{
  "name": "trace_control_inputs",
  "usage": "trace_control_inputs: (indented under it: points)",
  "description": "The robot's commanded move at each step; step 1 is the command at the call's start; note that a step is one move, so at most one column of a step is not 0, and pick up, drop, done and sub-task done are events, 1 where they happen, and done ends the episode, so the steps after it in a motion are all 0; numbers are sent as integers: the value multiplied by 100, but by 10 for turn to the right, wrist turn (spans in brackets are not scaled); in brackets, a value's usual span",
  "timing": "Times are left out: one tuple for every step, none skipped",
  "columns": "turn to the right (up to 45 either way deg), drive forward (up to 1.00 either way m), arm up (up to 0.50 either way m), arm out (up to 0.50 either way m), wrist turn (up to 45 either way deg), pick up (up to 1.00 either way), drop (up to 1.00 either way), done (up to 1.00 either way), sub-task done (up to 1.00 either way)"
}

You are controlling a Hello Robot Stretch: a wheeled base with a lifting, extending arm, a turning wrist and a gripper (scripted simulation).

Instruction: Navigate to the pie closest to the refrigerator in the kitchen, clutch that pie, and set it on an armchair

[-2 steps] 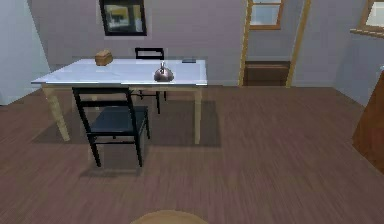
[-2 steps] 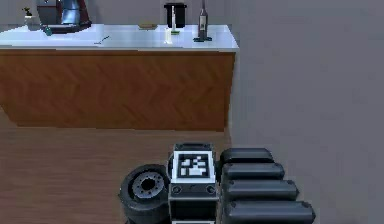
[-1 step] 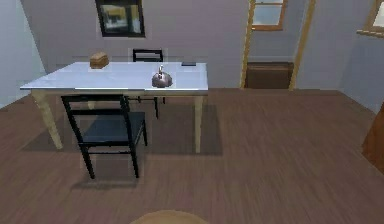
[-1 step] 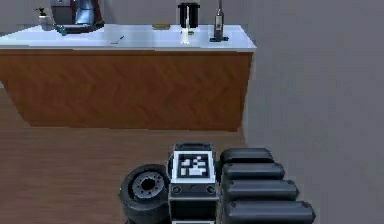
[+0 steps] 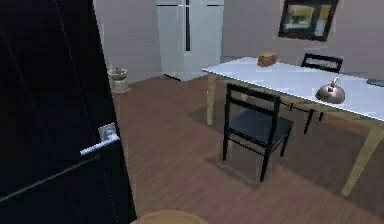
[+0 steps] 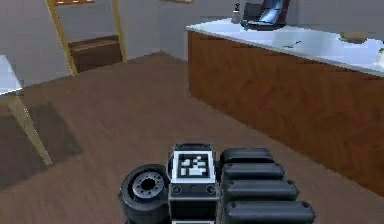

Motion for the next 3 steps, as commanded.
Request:
trace_control_inputs:
  points:
    - [-240,0,0,0,0,0,0,0,0]
    - [0,45,0,0,0,0,0,0,0]
    - [-450,0,0,0,0,0,0,0,0]
